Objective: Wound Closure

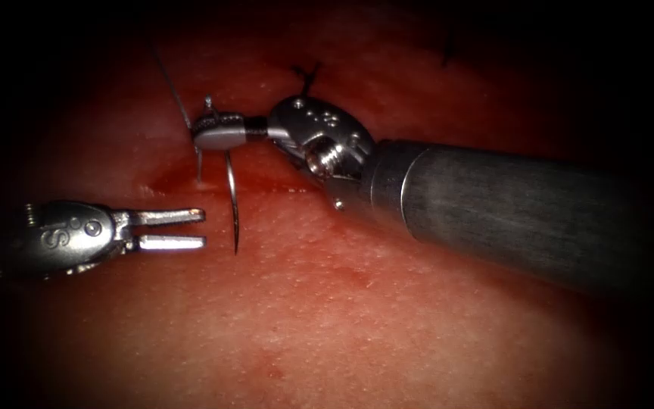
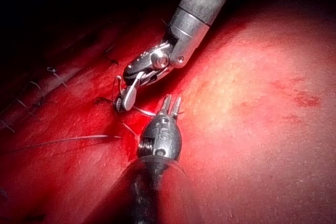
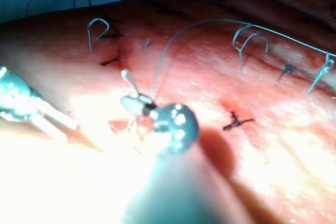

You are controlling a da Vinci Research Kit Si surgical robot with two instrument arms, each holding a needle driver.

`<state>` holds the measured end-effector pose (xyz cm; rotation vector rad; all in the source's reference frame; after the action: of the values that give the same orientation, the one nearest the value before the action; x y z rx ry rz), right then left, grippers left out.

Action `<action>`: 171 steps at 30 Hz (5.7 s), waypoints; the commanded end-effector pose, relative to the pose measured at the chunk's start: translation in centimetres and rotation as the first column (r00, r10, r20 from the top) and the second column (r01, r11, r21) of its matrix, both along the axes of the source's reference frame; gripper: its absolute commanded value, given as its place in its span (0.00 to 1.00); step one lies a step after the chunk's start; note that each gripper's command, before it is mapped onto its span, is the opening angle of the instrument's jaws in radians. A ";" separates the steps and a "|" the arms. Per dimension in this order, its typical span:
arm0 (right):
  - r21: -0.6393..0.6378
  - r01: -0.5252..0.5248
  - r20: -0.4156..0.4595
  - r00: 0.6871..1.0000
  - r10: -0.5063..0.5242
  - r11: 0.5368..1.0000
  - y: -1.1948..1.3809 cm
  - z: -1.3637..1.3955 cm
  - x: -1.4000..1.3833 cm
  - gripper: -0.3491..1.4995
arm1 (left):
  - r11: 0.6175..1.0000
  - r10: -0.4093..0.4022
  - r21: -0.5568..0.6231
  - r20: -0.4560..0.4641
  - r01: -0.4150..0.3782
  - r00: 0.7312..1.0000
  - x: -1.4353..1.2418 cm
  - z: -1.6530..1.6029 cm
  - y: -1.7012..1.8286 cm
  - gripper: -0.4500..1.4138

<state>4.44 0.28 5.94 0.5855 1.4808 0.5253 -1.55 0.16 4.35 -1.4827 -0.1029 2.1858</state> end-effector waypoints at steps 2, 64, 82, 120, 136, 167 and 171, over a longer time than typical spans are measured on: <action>-0.052 -0.005 -0.009 1.000 0.004 0.999 0.04 0.03 0.06 0.00 | 1.000 0.002 0.012 -0.048 -0.001 0.999 -0.03 0.13 0.10 0.00; -0.663 -0.132 -0.057 0.990 0.126 0.737 0.07 0.38 0.31 0.00 | 0.867 0.482 0.406 -0.533 -0.290 0.695 0.12 1.61 -0.12 0.00; -0.674 -0.096 -0.061 0.995 0.073 0.732 -0.12 0.48 0.59 0.00 | 0.869 0.475 0.404 -0.521 -0.286 0.709 0.12 1.45 -0.07 0.00; -0.726 -0.108 -0.021 0.991 0.135 0.679 -0.04 -0.06 0.73 0.00 | 0.880 0.457 0.381 -0.521 -0.283 0.721 0.16 1.49 -0.16 0.00; -0.798 -0.119 0.006 0.979 0.204 0.591 0.00 0.00 0.68 0.00 | 0.882 0.454 0.377 -0.523 -0.282 0.721 0.13 1.52 -0.25 0.00; -0.769 -0.164 -0.026 0.974 0.227 0.618 -0.12 0.22 0.84 0.00 | 0.881 0.457 0.378 -0.519 -0.285 0.722 0.13 1.51 -0.29 0.00; -0.769 -0.160 -0.024 0.975 0.223 0.618 -0.16 0.27 0.85 0.00 | 0.880 0.460 0.378 -0.517 -0.289 0.722 0.17 1.50 -0.30 0.00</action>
<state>5.20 0.05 6.19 -0.2829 1.5321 0.0289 -1.31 -0.18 5.80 -0.5938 -0.5148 2.7321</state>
